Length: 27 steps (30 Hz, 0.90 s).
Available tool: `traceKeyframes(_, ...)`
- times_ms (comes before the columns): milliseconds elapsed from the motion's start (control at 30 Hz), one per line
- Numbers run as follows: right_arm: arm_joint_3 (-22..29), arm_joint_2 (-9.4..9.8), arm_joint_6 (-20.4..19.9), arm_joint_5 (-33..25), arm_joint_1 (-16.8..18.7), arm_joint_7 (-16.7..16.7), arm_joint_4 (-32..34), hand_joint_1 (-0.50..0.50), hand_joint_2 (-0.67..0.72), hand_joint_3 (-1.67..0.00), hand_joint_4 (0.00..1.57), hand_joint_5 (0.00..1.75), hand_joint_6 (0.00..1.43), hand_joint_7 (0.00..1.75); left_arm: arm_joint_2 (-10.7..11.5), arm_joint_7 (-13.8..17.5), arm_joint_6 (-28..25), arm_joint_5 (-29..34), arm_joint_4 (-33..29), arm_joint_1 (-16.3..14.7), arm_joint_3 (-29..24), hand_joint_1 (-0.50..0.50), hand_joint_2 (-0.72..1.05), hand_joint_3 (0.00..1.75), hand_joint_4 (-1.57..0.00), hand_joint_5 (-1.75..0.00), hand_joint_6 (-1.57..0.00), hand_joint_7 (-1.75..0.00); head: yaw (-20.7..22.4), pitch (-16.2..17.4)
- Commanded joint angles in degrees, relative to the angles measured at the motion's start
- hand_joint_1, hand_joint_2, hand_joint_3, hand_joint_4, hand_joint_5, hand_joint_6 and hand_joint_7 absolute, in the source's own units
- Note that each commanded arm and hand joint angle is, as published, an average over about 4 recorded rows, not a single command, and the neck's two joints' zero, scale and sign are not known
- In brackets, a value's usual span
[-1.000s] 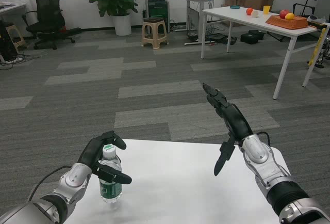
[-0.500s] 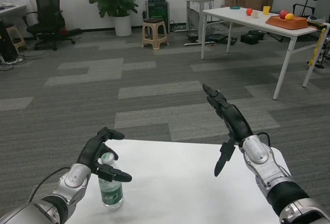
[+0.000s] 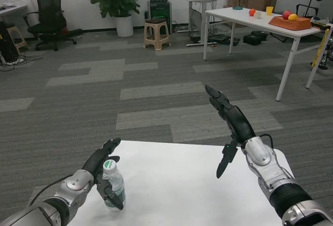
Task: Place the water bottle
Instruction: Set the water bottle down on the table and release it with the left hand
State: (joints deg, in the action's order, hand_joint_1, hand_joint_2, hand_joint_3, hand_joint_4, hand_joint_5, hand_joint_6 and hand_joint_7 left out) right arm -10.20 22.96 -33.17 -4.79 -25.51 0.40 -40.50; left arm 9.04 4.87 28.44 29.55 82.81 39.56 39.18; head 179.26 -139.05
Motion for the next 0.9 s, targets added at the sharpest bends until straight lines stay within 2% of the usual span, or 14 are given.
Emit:
traceKeyframes(33,-0.08,-0.2,-0.14,-0.31,-1.43,-0.2,-0.13,-0.46,0.66,0.0,0.0,0.0,0.0,0.0,0.65,1.68,-0.97,0.84,-0.78,0.1,0.15,-0.48,-0.64,0.09,0.0,-0.44,0.0,0.0,-0.01,0.02)
traceKeyframes(267,-0.02,-0.2,-0.14,-0.31,-1.47,-0.14,-0.2,-0.46,0.66,0.0,0.0,0.0,0.0,0.0,1.38,3.35,-1.19,2.44,-1.46,0.17,-0.16,-0.48,-0.64,0.09,0.0,-0.08,0.0,0.0,0.06,0.1)
traceKeyframes(367,-0.04,-0.2,-0.14,-0.31,-1.43,-0.18,-0.2,-0.46,0.66,0.0,0.0,0.0,0.0,0.0,1.82,4.31,-1.19,3.28,-1.95,0.17,-0.25,-0.48,-0.64,0.09,0.0,0.0,0.0,0.0,0.06,0.11)
traceKeyframes(633,-0.04,-0.2,-0.14,-0.31,-1.43,-0.23,-0.2,-0.46,0.66,0.0,0.0,0.0,0.0,0.0,3.18,8.49,-1.5,8.33,-3.22,-0.01,-0.6,-0.48,-0.64,0.09,0.0,0.0,0.0,0.0,0.12,-0.01)
traceKeyframes(700,-0.04,-0.2,-0.14,-0.31,-1.43,-0.23,-0.15,-0.46,0.66,0.0,0.0,0.0,0.0,0.0,3.71,9.9,-1.63,9.3,-3.75,-0.27,-1.04,-0.48,-0.59,0.09,0.0,0.0,0.0,0.0,0.22,0.04)
traceKeyframes(900,0.0,-0.2,-0.14,-0.31,-1.47,-0.18,-0.2,-0.46,0.66,0.0,0.0,0.0,0.0,0.0,5.82,14.86,-3.48,11.85,-8.94,-2.87,-3.41,-0.48,-0.55,0.09,0.0,0.0,0.0,0.0,0.3,0.18)
